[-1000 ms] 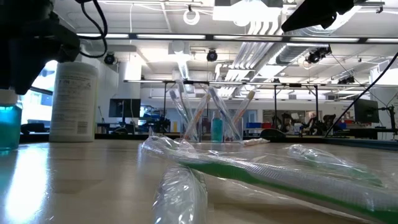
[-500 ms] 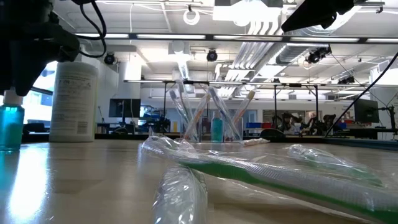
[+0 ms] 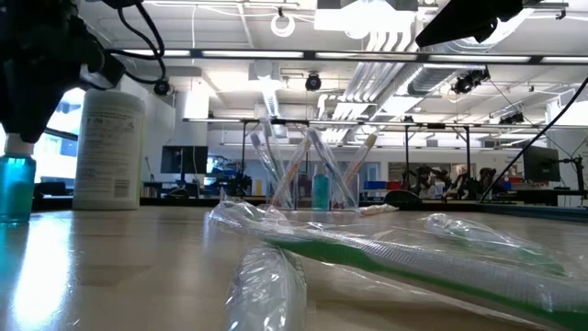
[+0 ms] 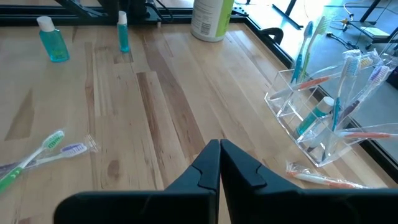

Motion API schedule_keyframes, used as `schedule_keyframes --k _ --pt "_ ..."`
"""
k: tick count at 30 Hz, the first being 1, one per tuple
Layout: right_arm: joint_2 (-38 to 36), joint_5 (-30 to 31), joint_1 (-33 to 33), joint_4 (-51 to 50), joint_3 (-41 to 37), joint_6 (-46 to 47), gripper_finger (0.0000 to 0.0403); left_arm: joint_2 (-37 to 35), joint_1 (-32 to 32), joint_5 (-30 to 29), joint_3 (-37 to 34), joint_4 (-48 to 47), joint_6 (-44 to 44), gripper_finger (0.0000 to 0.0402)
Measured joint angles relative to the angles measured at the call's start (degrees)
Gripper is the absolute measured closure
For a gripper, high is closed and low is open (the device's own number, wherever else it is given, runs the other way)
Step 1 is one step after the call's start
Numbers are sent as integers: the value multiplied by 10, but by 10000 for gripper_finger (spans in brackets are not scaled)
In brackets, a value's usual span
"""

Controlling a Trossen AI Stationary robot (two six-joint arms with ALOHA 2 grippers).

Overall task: Pick & Place toothbrushing station
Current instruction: Put the top mouthwash into the transparent organizer

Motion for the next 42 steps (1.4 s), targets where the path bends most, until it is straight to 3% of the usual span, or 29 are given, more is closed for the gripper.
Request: schedule_keyframes --k 13,29,42 --pt "0 0 0 0 0 0 399 0 0 -9 0 -5 224 187" --pt "0 0 0 0 0 0 399 0 0 7 -65 56 291 187" --pt "0 0 0 0 0 0 398 0 0 -36 -65 73 390 187"
